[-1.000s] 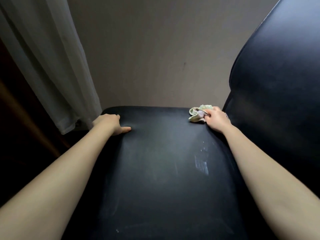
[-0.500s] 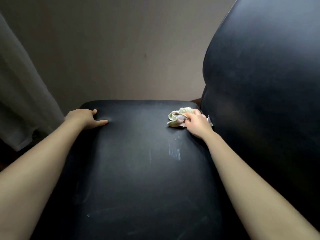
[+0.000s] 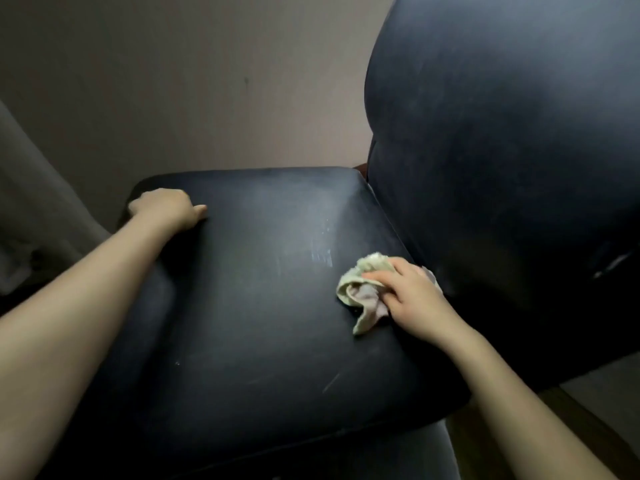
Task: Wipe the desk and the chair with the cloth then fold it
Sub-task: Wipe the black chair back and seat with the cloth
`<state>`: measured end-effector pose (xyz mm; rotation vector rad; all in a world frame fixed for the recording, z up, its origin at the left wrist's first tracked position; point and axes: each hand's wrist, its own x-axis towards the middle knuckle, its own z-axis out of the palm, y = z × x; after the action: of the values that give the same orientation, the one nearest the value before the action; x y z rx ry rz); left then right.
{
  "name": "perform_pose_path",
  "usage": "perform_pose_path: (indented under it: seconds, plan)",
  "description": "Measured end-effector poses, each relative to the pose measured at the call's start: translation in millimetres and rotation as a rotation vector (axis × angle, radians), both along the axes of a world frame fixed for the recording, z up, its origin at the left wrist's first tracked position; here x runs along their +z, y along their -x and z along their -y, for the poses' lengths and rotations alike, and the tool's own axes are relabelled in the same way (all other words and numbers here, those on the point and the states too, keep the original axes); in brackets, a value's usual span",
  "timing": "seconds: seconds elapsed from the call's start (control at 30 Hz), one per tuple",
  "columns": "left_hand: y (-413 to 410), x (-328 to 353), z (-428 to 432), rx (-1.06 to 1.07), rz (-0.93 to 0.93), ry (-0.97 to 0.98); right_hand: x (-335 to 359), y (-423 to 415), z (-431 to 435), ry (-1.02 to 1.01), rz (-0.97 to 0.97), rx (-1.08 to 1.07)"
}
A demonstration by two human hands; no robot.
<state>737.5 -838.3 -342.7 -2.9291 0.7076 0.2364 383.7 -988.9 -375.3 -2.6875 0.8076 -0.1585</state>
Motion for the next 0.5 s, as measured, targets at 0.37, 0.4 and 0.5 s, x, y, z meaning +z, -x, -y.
perform_pose_path:
  seconds: [0.37,0.4,0.5]
  plan:
    - [46.3,6.8,43.5,-0.202,-0.122,-0.024,10.6,-173.7,111.1,-0.012,-0.024,-0.185]
    - [45.7,7.3,42.8,-0.204,-0.118,-0.036,9.6,-182.2,118.8,-0.016,-0.018,-0.175]
    - [45.1,1.0,40.6,-0.220,-0.117,-0.077,3.8,-203.1,137.8,-0.015,-0.001,-0.144]
